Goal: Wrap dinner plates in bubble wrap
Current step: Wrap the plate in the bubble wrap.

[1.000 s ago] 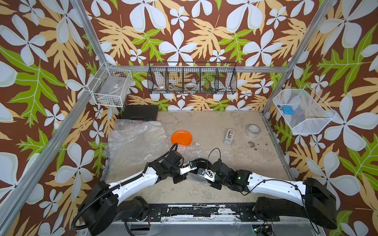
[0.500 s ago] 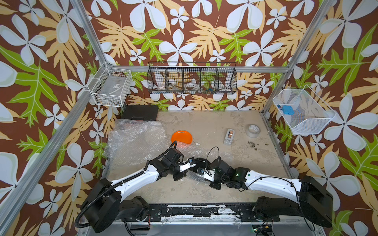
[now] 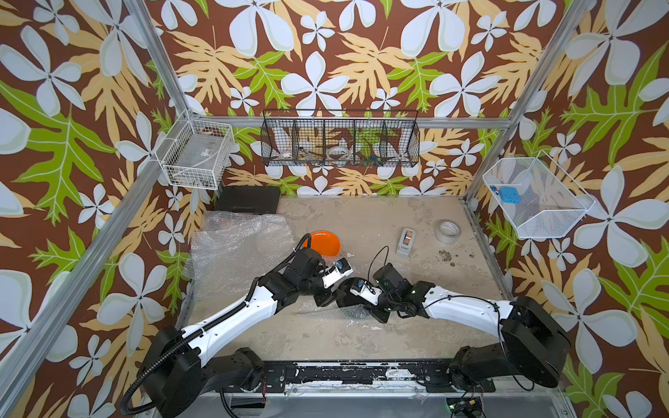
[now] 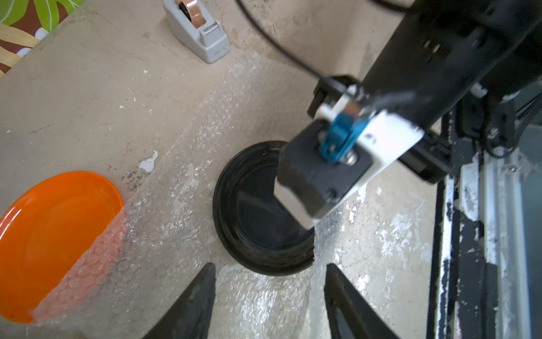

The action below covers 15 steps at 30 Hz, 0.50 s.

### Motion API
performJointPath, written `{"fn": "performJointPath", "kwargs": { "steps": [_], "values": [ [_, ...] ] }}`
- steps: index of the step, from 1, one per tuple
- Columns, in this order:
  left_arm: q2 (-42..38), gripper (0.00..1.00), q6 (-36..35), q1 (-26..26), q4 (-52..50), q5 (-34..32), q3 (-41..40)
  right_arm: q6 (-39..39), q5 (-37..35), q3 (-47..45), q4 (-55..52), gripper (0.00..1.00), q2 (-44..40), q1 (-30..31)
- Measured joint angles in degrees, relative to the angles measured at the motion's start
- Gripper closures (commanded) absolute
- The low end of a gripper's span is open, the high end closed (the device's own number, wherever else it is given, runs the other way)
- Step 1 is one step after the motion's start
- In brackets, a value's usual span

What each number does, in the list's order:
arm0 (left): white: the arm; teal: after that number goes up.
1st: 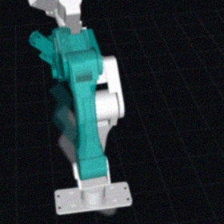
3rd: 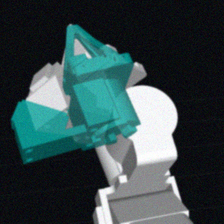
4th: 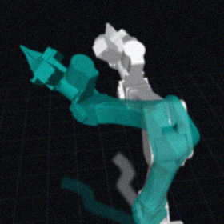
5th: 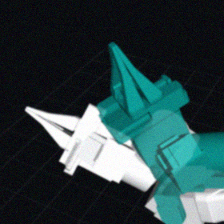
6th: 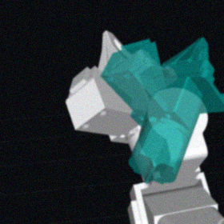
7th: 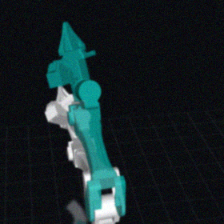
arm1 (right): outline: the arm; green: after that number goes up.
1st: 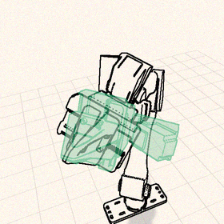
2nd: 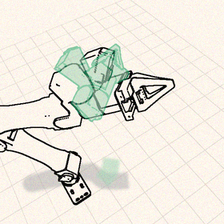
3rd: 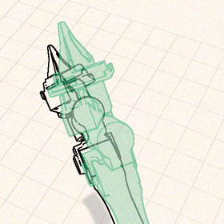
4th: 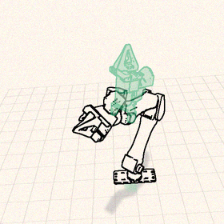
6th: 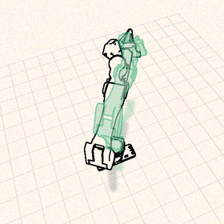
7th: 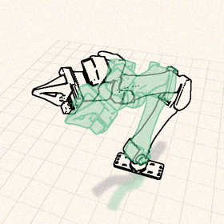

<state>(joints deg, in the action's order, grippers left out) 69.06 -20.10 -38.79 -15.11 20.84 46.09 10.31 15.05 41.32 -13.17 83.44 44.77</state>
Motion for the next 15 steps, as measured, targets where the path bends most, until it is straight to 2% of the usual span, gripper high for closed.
{"fn": "performJointPath", "kwargs": {
  "steps": [7,15],
  "values": [
    [0.5,0.56,14.2,-0.9,6.6,4.3,-2.0,-4.5,2.6,3.3,-1.4,1.0,5.5,-4.3],
    [6.5,0.72,29.7,-2.2,15.1,8.0,-5.0,-10.1,8.5,5.5,-2.3,1.0,9.9,-9.4]
  ]
}}
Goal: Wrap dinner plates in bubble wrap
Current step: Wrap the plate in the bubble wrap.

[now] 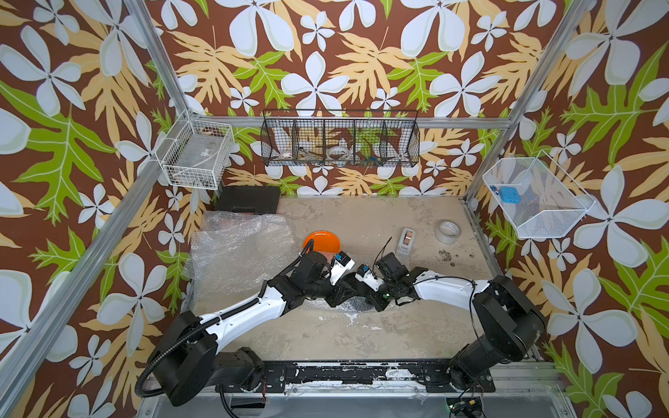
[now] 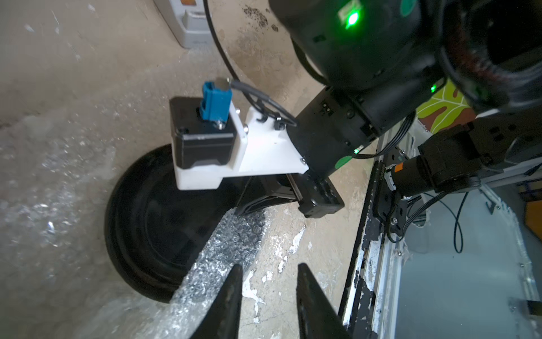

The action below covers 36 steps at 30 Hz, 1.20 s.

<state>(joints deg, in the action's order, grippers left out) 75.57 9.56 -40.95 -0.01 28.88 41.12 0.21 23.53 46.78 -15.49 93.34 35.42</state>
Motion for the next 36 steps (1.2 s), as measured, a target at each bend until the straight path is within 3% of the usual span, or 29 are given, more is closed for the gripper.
{"fn": "performJointPath", "kwargs": {
  "steps": [10,19,31,36],
  "values": [
    [13.0,0.92,8.4,-0.6,3.7,2.6,2.4,-4.7,7.2,0.7,0.0,1.0,2.5,-3.0],
    [20.7,0.94,7.5,-1.2,1.3,0.4,7.1,-5.9,7.8,2.1,-1.4,1.0,1.6,-3.2],
    [21.8,0.95,4.9,-1.2,-0.5,-0.4,9.3,-9.2,6.5,4.3,-2.0,1.0,2.9,-4.4],
    [25.0,0.96,3.8,-1.2,-2.6,-3.7,11.1,-10.4,5.7,5.0,-2.2,1.0,3.3,-4.6]
  ]
}}
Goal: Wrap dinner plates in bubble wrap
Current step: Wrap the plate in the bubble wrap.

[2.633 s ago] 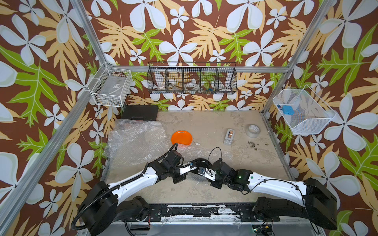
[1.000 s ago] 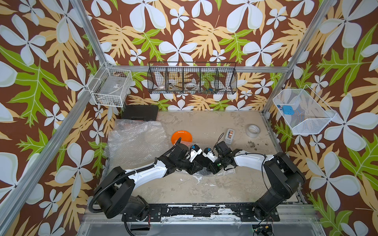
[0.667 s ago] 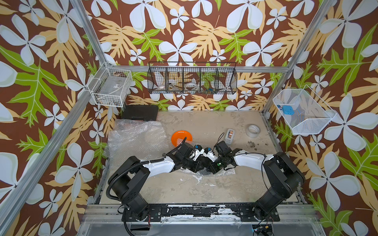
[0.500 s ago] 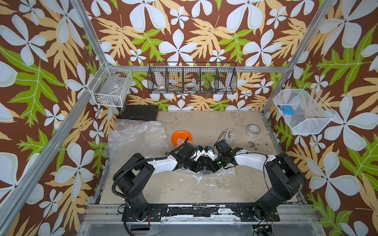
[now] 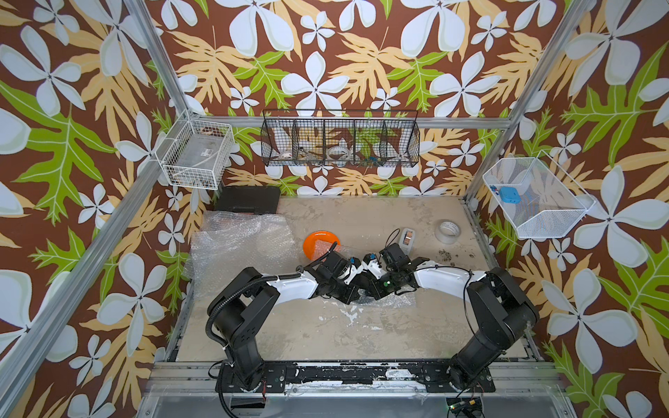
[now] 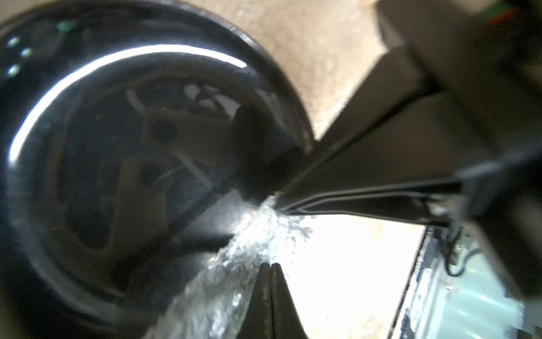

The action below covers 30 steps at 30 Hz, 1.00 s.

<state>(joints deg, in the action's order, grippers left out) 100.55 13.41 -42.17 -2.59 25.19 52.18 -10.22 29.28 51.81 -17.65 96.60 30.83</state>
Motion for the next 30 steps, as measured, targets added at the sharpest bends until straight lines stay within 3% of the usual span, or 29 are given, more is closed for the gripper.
{"fn": "performJointPath", "kwargs": {
  "steps": [3,8,12,20,26,30],
  "values": [
    [1.6,0.96,-0.6,0.0,-0.5,-1.4,1.5,-0.3,-1.0,0.1,-0.2,0.96,0.0,0.0],
    [3.9,0.97,-1.1,0.0,-0.7,-2.4,2.7,-1.3,-4.0,0.1,-1.5,0.67,-2.3,-0.1],
    [4.6,0.97,-1.1,0.0,-0.8,-2.1,3.2,-4.0,-6.9,-0.7,-1.7,0.55,-7.5,-0.5],
    [5.8,0.97,-0.2,0.0,-0.7,-0.7,4.2,-16.7,-8.0,-8.9,-2.7,0.52,-22.3,-0.9],
    [6.5,0.97,0.7,0.0,-1.4,-0.1,5.0,-26.4,2.9,-17.3,1.4,0.51,-27.1,-1.5],
    [6.1,0.96,1.6,0.1,-2.3,-0.9,5.2,-29.4,6.9,-19.4,2.4,0.44,-27.4,-1.9]
  ]
}}
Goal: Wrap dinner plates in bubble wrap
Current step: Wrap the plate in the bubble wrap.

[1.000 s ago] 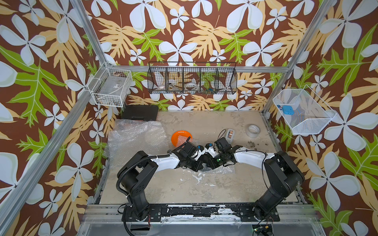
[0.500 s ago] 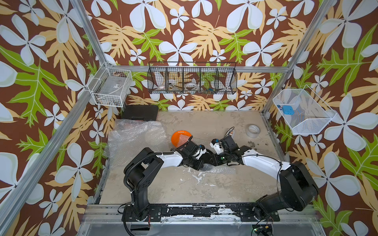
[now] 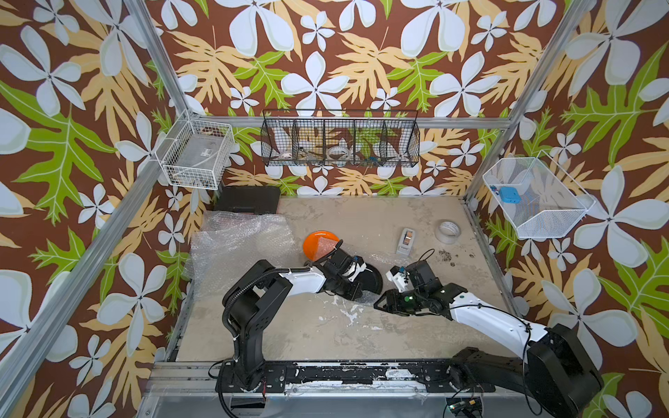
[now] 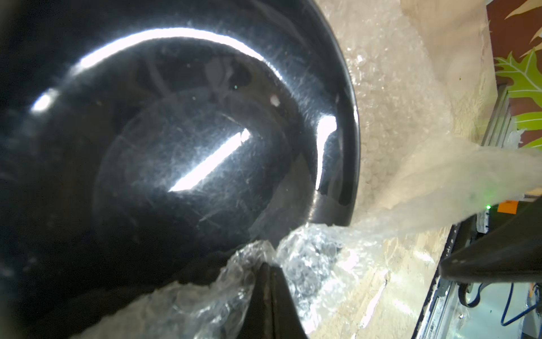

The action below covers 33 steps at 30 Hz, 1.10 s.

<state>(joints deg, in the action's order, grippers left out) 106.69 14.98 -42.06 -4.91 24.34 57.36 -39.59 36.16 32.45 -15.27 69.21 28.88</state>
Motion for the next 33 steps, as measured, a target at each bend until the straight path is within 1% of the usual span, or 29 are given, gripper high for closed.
{"fn": "performJointPath", "kwargs": {
  "steps": [2,4,6,9,13,17,20,25,27,29,33],
  "values": [
    [-0.5,0.96,0.9,0.2,-1.0,-0.5,0.0,-0.7,1.3,-0.3,0.7,0.4,0.1,-0.3],
    [-0.9,0.96,1.7,0.4,-1.5,-1.0,-0.1,-0.9,1.8,-0.6,0.6,0.39,0.9,-1.0],
    [-1.1,0.96,3.0,0.5,-1.9,-1.4,-0.1,-0.9,1.8,-1.3,0.5,0.38,2.3,-3.0],
    [-1.4,0.96,4.4,0.6,-2.1,-1.6,-0.3,-0.9,1.2,-3.7,-0.6,0.38,3.1,-8.0],
    [-1.2,0.96,5.9,0.7,-1.9,-1.4,-0.3,-0.5,1.0,-5.6,-1.5,0.36,3.1,-16.7],
    [-1.1,0.96,6.2,0.8,-1.6,-1.1,-0.5,1.1,1.9,-6.0,-0.6,0.38,3.7,-24.1],
    [-1.0,0.96,6.3,1.0,-1.4,-0.6,-0.5,2.3,3.1,-5.4,0.7,0.39,5.7,-26.8],
    [-0.9,0.96,6.6,1.4,-1.4,-0.1,-0.5,4.3,3.4,-4.0,1.6,0.4,8.0,-27.9],
    [-0.8,0.96,7.0,1.5,-1.3,0.1,-0.5,5.0,2.7,-3.8,1.6,0.42,8.0,-28.4],
    [-0.7,0.96,7.0,1.5,-1.2,0.2,-0.5,5.3,1.4,-3.6,1.5,0.47,7.8,-28.8],
    [-0.5,0.96,7.2,1.6,-1.1,0.6,-0.3,5.5,-1.1,-3.6,1.4,0.65,7.3,-28.9]
  ]
}}
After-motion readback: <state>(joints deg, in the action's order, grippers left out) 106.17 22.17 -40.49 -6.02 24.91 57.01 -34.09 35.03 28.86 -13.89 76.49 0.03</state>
